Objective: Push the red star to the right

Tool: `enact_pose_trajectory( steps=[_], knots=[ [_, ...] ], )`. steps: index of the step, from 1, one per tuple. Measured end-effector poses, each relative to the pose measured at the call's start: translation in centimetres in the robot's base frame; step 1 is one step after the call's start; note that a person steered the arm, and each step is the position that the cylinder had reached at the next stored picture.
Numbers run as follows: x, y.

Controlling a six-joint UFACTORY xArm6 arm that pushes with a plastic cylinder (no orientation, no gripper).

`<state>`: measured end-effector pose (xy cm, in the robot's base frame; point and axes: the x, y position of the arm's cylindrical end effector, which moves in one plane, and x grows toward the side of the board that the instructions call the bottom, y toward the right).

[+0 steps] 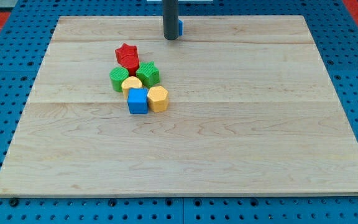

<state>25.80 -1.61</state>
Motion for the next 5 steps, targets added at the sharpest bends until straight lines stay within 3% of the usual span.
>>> enact_pose_trajectory(
  steps=[3, 5],
  knots=[
    [1.0, -0.3],
    [2.6, -10.1]
  ],
)
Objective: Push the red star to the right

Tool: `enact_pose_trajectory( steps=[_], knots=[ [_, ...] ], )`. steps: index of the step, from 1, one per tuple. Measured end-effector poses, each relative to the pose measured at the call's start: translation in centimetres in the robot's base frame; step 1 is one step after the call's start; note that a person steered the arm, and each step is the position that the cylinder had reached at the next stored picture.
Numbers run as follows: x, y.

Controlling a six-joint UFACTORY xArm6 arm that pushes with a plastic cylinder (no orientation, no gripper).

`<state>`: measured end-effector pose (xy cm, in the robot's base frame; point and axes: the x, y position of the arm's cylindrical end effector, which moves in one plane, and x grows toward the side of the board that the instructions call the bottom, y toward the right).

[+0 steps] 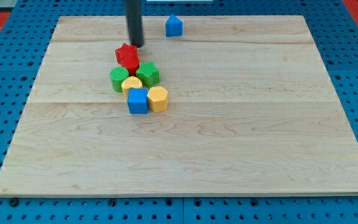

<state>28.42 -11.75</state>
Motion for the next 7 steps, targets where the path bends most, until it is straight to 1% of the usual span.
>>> enact_pose_trajectory(
  steps=[1, 2, 3, 4, 5, 6, 7],
  knots=[
    [0.7, -4.4],
    [2.3, 1.4],
    [5.2, 4.5],
    [7.5, 2.8],
    [9.8, 6.7],
    [11.8, 12.3],
    [12.7, 10.6]
  ],
)
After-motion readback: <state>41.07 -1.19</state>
